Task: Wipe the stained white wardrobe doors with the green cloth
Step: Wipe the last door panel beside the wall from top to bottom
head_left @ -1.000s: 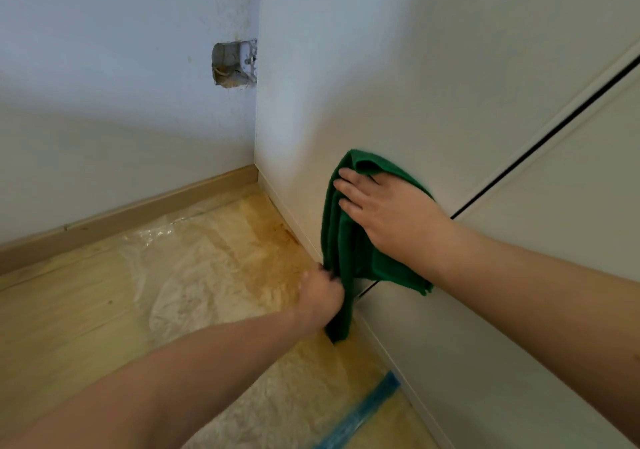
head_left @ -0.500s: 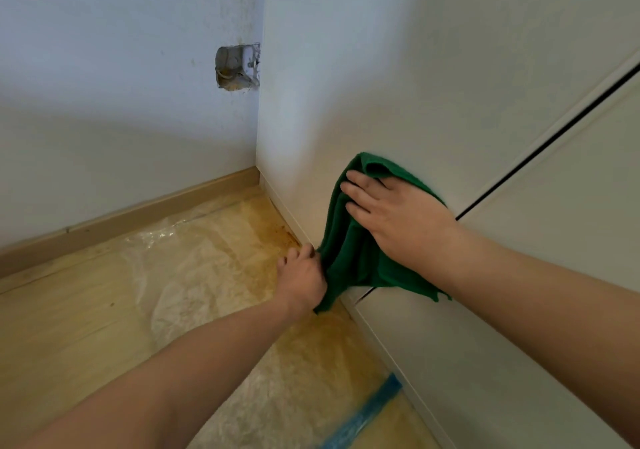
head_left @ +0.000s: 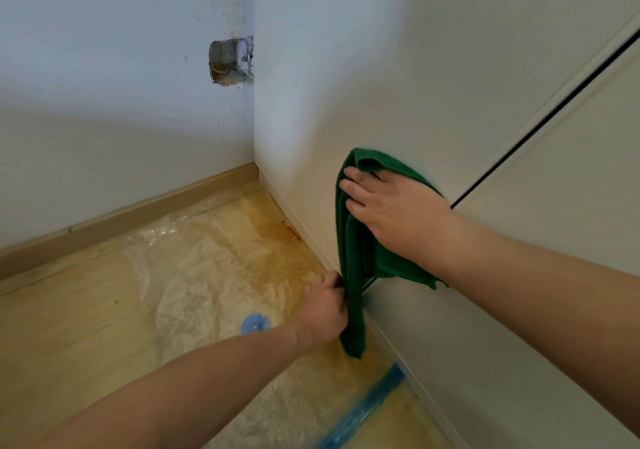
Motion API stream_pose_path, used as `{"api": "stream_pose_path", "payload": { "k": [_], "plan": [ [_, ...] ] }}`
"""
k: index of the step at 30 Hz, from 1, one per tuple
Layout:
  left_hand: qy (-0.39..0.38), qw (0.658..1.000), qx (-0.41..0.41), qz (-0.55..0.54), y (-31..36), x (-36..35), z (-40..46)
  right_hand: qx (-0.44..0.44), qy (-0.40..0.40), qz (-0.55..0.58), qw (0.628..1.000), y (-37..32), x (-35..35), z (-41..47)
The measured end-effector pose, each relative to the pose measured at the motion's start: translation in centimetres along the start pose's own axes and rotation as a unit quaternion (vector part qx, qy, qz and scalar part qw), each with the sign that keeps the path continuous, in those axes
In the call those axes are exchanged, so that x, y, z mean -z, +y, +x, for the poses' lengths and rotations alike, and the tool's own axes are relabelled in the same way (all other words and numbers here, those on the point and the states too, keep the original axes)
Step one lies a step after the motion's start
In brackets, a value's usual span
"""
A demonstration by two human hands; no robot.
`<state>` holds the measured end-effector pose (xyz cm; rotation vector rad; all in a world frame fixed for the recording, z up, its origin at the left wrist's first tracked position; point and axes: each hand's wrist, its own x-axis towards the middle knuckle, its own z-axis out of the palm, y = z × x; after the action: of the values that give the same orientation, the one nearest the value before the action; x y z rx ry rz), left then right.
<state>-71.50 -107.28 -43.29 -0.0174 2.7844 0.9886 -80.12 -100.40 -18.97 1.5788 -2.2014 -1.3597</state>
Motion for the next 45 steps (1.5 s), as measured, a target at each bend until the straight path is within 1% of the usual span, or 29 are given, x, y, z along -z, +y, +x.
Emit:
{"api": "stream_pose_path", "payload": {
  "k": [2, 4, 5, 6, 7, 9, 10, 11, 12, 14, 15, 16, 17, 19, 23, 25, 27, 28, 31, 32, 33, 36, 37, 38, 40, 42, 44, 45],
  "plan": [
    [-0.017, 0.991, 0.022, -0.13, 0.5, -1.0, -0.7, 0.001, 0.005, 0.001, 1.0, 0.0, 0.3, -0.2],
    [-0.048, 0.96, 0.08, -0.265, 0.4, 0.3, -0.4, -0.002, 0.002, -0.001, 1.0, 0.3, 0.6, -0.2],
    [-0.044, 0.942, 0.11, -0.314, 0.2, 1.8, 0.3, -0.006, 0.001, -0.001, 1.0, 0.6, 0.8, -0.2],
    [-0.017, 0.924, 0.144, -0.353, -0.1, 3.5, 1.2, -0.013, 0.005, 0.003, 1.0, 0.9, 1.0, -0.2],
    [0.036, 0.903, 0.185, -0.386, -0.5, 5.6, 2.1, -0.023, 0.014, 0.003, 1.0, 1.3, 1.2, 0.0],
    [0.17, 0.852, 0.246, -0.43, -1.0, 9.9, 3.5, -0.051, 0.057, -0.002, 0.997, 2.3, 1.5, 0.6],
    [0.232, 0.844, 0.251, -0.414, -1.2, 11.8, 3.8, -0.067, 0.085, -0.005, 0.994, 2.7, 1.7, 1.1],
    [0.269, 0.852, 0.233, -0.385, -1.3, 13.0, 4.2, -0.083, 0.097, -0.008, 0.992, 3.0, 1.8, 1.4],
    [0.279, 0.864, 0.199, -0.37, -1.3, 13.6, 4.7, -0.091, 0.096, -0.013, 0.991, 3.3, 1.8, 1.8],
    [0.238, 0.888, 0.13, -0.371, -0.9, 13.3, 5.4, -0.09, 0.084, -0.012, 0.992, 3.4, 1.8, 2.2],
    [0.218, 0.896, 0.112, -0.371, -0.8, 12.3, 5.6, -0.087, 0.079, -0.012, 0.993, 3.4, 1.8, 2.2],
    [0.205, 0.898, 0.113, -0.373, -0.6, 11.1, 5.7, -0.084, 0.079, -0.015, 0.993, 3.2, 1.8, 2.1],
    [0.2, 0.896, 0.131, -0.375, -0.2, 9.8, 5.5, -0.08, 0.081, -0.02, 0.993, 3.0, 1.7, 2.0],
    [0.199, 0.878, 0.183, -0.395, 0.2, 7.8, 5.3, -0.065, 0.081, -0.024, 0.994, 2.5, 1.5, 1.9],
    [0.17, 0.809, 0.278, -0.489, 1.9, 5.1, 4.9, -0.051, 0.065, -0.012, 0.996, 1.8, 1.2, 1.9],
    [0.133, 0.8, 0.301, -0.502, 3.6, 2.6, 3.8, -0.036, 0.048, -0.004, 0.998, 1.1, 0.8, 1.3],
    [0.094, 0.805, 0.305, -0.501, 5.4, 0.3, 2.1, -0.014, 0.026, 0.001, 1.0, 0.4, 0.4, 0.5],
    [0.09, 0.805, 0.306, -0.5, 6.0, 0.0, 1.5, -0.005, 0.016, 0.004, 1.0, 0.2, 0.4, 0.1],
    [0.091, 0.8, 0.303, -0.51, 5.9, 0.6, 2.2, 0.003, -0.015, 0.006, 1.0, 0.6, 0.6, -0.7],
    [0.102, 0.798, 0.301, -0.511, 5.7, 1.5, 2.9, -0.002, -0.015, 0.005, 1.0, 1.0, 0.9, -0.8],
    [0.127, 0.791, 0.3, -0.518, 5.1, 2.6, 3.8, -0.01, -0.007, 0.007, 1.0, 1.5, 1.3, -0.8],
    [0.205, 0.752, 0.3, -0.549, 3.8, 6.4, 6.3, -0.047, 0.036, 0.007, 0.998, 3.8, 2.6, -1.1],
    [0.223, 0.746, 0.304, -0.549, 3.5, 7.4, 6.7, -0.056, 0.047, 0.002, 0.997, 4.4, 3.0, -1.0],
    [0.23, 0.752, 0.297, -0.542, 4.0, 7.8, 7.0, -0.065, 0.05, -0.006, 0.997, 4.8, 3.1, -1.4],
    [0.226, 0.776, 0.289, -0.513, 5.1, 6.9, 5.8, -0.063, 0.06, -0.013, 0.996, 4.8, 3.1, -1.1],
    [0.181, 0.789, 0.29, -0.51, 7.2, 3.9, 3.5, -0.06, 0.049, -0.013, 0.997, 4.1, 2.5, -2.0],
    [0.117, 0.801, 0.305, -0.502, 9.2, 1.2, 1.5, -0.042, 0.019, -0.019, 0.999, 2.6, 1.6, -3.6],
    [0.092, 0.801, 0.309, -0.505, 10.2, 0.3, 0.8, -0.029, 0.0, -0.029, 0.999, 1.8, 1.1, -4.4]
  ]
}}
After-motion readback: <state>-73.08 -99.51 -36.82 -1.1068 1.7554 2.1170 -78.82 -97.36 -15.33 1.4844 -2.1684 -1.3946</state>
